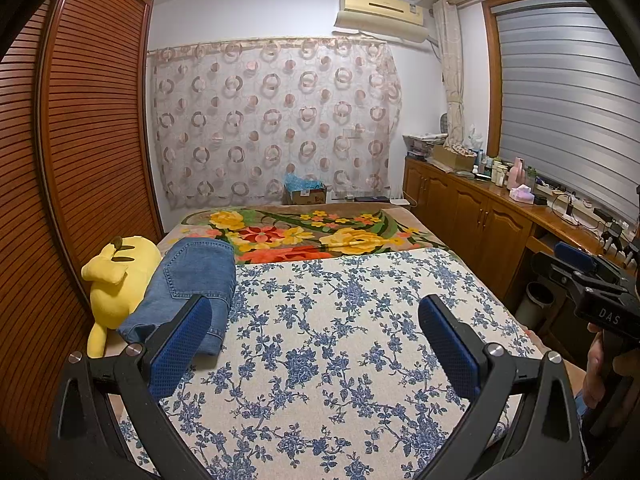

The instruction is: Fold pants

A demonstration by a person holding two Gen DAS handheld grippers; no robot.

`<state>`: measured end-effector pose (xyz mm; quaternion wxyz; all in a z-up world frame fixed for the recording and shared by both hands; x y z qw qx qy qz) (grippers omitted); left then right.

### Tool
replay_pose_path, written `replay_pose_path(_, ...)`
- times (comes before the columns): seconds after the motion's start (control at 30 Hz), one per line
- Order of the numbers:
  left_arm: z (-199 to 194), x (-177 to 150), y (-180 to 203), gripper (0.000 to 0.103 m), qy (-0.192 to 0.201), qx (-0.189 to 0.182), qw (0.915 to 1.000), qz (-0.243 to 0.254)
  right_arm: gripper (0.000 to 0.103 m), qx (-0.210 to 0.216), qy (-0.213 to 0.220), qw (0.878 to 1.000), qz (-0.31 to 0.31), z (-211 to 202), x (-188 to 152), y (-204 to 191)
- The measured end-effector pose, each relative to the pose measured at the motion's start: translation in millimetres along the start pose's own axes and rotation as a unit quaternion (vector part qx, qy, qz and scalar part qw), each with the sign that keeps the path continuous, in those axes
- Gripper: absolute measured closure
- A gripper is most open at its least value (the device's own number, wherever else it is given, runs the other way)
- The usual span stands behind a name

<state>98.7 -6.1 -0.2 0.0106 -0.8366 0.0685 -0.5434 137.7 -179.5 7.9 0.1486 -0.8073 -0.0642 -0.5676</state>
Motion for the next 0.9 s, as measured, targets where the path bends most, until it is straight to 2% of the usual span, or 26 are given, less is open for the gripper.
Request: replay_pose_path(0.9, -0.4, 0.4, -0.3, 0.000, 0.000, 0.000, 1.0000, -0.001, 0.020, 0.001, 0.000, 1.000, 0.000, -0.5, 0.4, 2.2)
Point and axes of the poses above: each gripper's, at about its wrist camera, not at the fingertips, and z roughly the way its jaws point, y to its right, x to its top, the point moved 6 cm from there along z, roughly the way its jaws point, and after that the axes turned 6 degrees about z, right-handed, at the moved point
